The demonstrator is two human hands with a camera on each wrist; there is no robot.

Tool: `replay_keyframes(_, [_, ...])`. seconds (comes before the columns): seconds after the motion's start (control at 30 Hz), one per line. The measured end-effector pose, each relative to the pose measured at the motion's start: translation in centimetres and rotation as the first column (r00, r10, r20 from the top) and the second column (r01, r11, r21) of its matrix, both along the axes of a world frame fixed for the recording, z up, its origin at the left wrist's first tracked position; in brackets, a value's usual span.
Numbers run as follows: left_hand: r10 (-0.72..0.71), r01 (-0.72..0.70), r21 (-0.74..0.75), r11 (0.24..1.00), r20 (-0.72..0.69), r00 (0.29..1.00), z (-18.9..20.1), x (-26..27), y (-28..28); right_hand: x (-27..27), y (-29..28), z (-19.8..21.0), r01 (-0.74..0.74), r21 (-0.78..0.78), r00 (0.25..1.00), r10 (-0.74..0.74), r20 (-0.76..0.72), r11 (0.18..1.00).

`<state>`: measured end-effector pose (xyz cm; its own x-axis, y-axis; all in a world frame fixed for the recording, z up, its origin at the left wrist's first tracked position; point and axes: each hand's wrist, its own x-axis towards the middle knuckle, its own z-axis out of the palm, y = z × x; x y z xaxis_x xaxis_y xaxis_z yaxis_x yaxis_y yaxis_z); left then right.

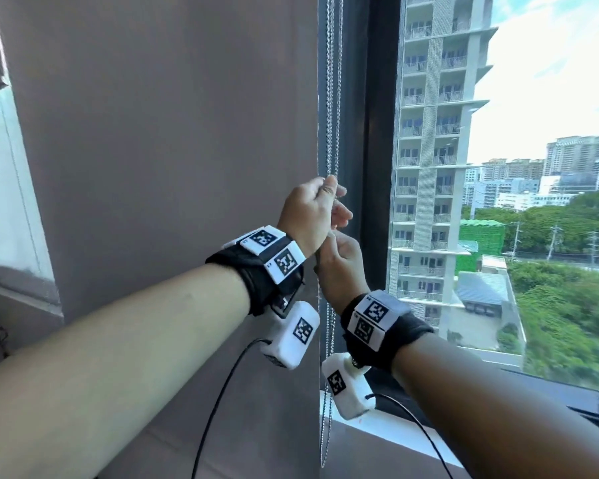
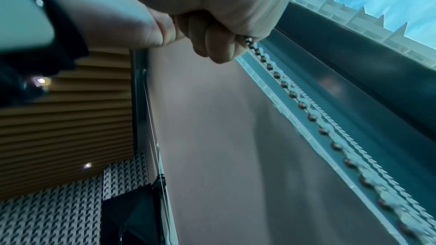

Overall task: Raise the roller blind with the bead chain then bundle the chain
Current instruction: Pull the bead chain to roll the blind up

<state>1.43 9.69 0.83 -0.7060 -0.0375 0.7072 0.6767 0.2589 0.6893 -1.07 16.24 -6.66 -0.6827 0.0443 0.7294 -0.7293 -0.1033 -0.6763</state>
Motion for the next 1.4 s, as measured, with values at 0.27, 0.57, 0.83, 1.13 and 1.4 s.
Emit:
replay_keyframes(0.27, [-0.148,0.085,0.316,0.945,0.182,0.972,-2.5,0.0,2.3,0.7,1.0,-4.4,-0.005,0.076,0.999,0.002,0.044,0.997])
replay_keyframes(0.57, [-0.077,0.052,0.398,0.916,0.047,0.996,-4.5,0.1,1.5,-0.5,3.2,-2.8,-0.189,0.254,0.979,0.160,0.129,0.949])
replay_keyframes(0.83, [-0.019,0.008,0.344,0.939,0.029,0.999,-9.7,-0.8,2.2,1.0,3.1,6.4,-0.261,-0.047,0.955,0.265,0.129,0.964])
replay_keyframes(1.13, [-0.128,0.048,0.326,0.944,0.230,0.965,-16.2,-0.2,0.6,1.3,-0.4,6.1,-0.227,-0.110,0.911,0.251,0.326,0.968])
replay_keyframes(1.4, [-0.083,0.023,0.234,0.972,0.251,0.964,-16.7,0.2,-1.7,0.8,-1.9,2.7,-0.148,-0.026,0.973,0.150,0.174,0.989])
